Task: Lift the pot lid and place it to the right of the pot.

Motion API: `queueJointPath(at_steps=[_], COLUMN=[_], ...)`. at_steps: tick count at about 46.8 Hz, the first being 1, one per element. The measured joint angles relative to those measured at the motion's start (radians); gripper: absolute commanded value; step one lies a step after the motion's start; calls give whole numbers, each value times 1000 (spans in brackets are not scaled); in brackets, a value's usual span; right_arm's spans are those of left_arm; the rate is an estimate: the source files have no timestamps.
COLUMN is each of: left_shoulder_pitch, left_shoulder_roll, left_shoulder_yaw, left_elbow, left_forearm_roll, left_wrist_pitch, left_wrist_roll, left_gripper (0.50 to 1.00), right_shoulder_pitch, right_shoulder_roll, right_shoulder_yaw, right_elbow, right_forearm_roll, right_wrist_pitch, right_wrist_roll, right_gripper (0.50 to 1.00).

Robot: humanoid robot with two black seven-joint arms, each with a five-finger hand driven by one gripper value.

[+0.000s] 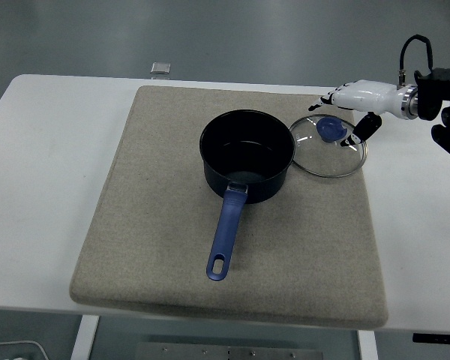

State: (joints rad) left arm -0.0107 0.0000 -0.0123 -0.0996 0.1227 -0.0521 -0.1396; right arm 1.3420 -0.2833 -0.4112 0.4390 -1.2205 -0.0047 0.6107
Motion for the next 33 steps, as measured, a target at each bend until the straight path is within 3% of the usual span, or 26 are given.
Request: queueJointPath(at_steps=[21,27,33], left_shoulder_pitch=[0,0,0], left_shoulder_roll=[0,0,0], left_shoulder_yaw=[0,0,0], left_elbow=[0,0,0], left_forearm_roll=[0,0,0], left_wrist_pitch=[0,0,0], left_wrist_roll=[0,0,0], left_gripper=[1000,1000,1000], right_shoulder_pitch=[172,182,187], right_shoulder_roll=[-36,-22,9], right_shoulder_yaw=[24,171,362], right_elbow=[28,140,163], right_forearm_roll=[26,142,331], right_wrist_pitch=[-15,-14,-7], right_wrist_roll=[0,0,0], right_gripper=[903,903,903])
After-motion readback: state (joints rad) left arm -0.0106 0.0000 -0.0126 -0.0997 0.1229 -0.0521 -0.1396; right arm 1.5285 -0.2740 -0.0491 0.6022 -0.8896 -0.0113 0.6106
